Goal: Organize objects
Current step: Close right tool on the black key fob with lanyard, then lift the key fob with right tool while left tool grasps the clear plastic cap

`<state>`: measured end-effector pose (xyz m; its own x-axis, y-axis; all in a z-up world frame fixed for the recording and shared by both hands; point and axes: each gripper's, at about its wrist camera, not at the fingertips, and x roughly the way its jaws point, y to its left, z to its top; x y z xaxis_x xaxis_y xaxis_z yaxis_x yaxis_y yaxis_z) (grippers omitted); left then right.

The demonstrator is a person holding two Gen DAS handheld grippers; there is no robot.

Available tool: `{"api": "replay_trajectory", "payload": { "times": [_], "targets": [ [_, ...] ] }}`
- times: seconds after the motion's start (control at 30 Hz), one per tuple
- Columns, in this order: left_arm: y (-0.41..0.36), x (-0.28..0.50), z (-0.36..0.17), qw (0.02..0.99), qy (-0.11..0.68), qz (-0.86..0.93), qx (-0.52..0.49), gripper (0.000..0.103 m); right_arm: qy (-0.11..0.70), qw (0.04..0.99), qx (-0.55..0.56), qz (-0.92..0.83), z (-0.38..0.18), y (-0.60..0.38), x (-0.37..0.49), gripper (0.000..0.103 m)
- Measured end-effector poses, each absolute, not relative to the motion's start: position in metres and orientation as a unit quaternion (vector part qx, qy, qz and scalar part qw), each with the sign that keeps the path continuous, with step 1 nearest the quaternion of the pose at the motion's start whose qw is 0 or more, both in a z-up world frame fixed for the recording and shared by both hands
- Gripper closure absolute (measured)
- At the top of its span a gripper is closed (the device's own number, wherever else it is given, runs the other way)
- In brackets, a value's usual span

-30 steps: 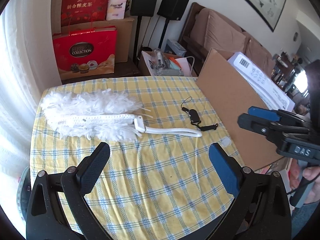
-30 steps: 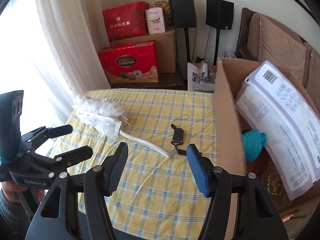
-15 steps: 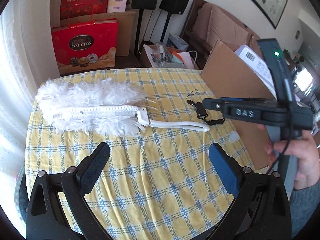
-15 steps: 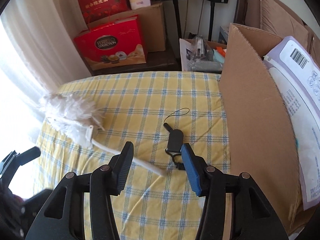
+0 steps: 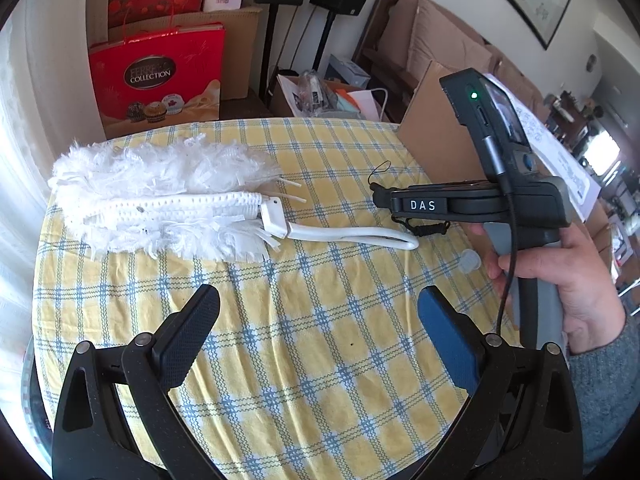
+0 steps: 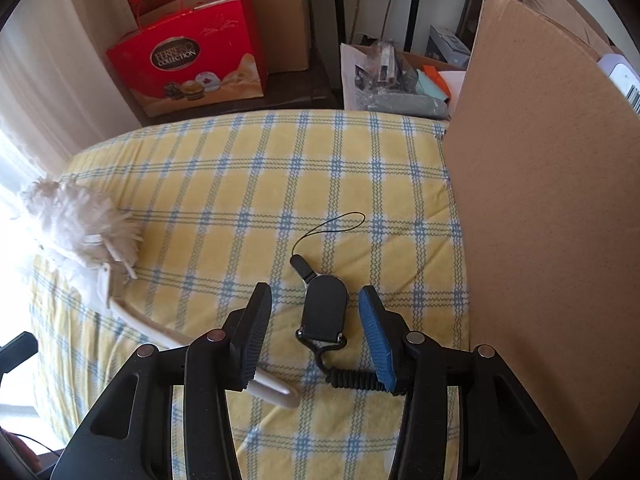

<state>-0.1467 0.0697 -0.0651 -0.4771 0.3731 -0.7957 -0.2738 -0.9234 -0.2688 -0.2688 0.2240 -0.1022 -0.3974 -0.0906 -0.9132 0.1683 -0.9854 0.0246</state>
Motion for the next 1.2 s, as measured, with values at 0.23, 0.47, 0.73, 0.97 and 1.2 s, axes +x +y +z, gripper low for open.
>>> {"api": "replay_trajectory", "payload": {
  "times": [0.23, 0.47, 0.73, 0.97, 1.2],
  "targets": [
    [0.067, -0.147, -0.070, 0.189, -0.059, 0.854, -0.481, 0.004, 0.046, 0.075, 0.542, -0.836, -0.108, 0.223, -0.274, 0.075],
    [0.081, -0.142, -0.072, 0.210, -0.046, 0.849, -0.482, 0.004, 0.057, 0.077, 0.516, -0.851, -0.088, 0.217, -0.263, 0.079],
    [0.119, -0.135, -0.072, 0.254, -0.012, 0.848, -0.464, 0.004, 0.029, 0.111, 0.459, -0.881, -0.018, 0.216, -0.231, 0.079],
    [0.150, -0.138, -0.072, 0.299, -0.014, 0.839, -0.453, 0.004, 0.008, 0.137, 0.418, -0.898, 0.038, 0.227, -0.206, 0.079],
    [0.195, -0.152, -0.077, 0.320, 0.008, 0.832, -0.454, 0.006, -0.005, 0.148, 0.391, -0.908, 0.081, 0.250, -0.180, 0.079]
  ]
}}
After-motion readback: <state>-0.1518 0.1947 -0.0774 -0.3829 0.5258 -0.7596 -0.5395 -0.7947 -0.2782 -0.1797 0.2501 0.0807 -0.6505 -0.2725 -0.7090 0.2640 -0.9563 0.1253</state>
